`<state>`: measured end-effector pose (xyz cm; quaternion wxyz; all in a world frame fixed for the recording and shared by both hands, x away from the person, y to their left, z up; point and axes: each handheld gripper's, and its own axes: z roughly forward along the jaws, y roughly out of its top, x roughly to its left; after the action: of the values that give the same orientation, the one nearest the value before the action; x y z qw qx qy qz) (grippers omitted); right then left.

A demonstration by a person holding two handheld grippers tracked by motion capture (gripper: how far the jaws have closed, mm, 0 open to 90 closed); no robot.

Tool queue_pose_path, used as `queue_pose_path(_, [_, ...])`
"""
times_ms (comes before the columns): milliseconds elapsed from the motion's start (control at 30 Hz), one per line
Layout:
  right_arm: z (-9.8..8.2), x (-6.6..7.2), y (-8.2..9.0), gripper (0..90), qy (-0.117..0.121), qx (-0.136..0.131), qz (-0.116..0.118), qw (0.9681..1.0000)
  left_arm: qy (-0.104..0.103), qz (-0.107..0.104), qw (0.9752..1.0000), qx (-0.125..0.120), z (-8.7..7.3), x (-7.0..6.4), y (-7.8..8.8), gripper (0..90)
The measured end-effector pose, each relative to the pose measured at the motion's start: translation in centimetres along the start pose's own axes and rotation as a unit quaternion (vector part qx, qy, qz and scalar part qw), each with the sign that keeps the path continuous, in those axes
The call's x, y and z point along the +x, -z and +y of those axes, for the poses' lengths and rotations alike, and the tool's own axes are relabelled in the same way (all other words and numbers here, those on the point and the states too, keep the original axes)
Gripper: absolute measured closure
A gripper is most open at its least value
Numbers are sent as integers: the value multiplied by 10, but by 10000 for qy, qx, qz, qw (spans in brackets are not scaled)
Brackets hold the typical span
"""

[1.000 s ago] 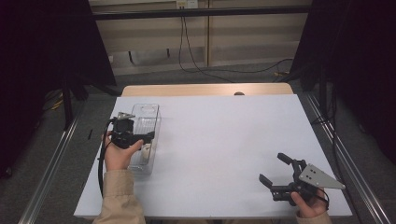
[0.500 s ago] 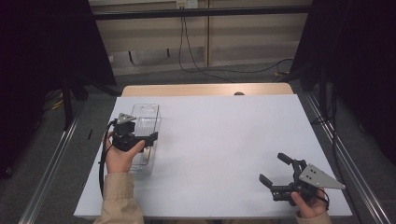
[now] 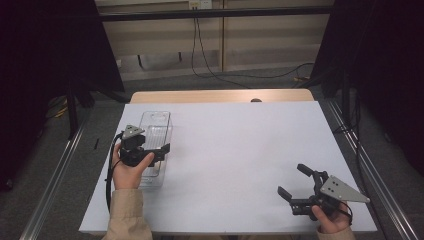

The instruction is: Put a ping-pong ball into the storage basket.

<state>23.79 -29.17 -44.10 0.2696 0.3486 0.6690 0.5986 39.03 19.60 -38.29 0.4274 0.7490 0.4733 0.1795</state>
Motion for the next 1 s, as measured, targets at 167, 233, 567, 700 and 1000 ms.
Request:
queue_pose_path(167, [0, 0, 0, 12, 0, 0, 0, 10000, -20, -8, 10000, -90, -3, -1, 2, 37])
queue_pose_path(233, [0, 0, 0, 12, -2, 2, -3, 10000, -30, -52, 9999, -106, -4, -1, 3, 37])
queue_pose_path(567, [0, -1, 1, 12, -9, -2, -21, 10000, -75, -60, 9998, -202, -10, -3, 5, 37])
queue_pose_path(700, [0, -1, 1, 12, -17, -3, -26, 10000, -69, -61, 9996, -277, -12, -5, 8, 37])
queue_pose_path(1000, [-1, -1, 0, 12, -12, 6, -18, 10000, -76, -135, 9987, -491, -21, -7, 14, 37])
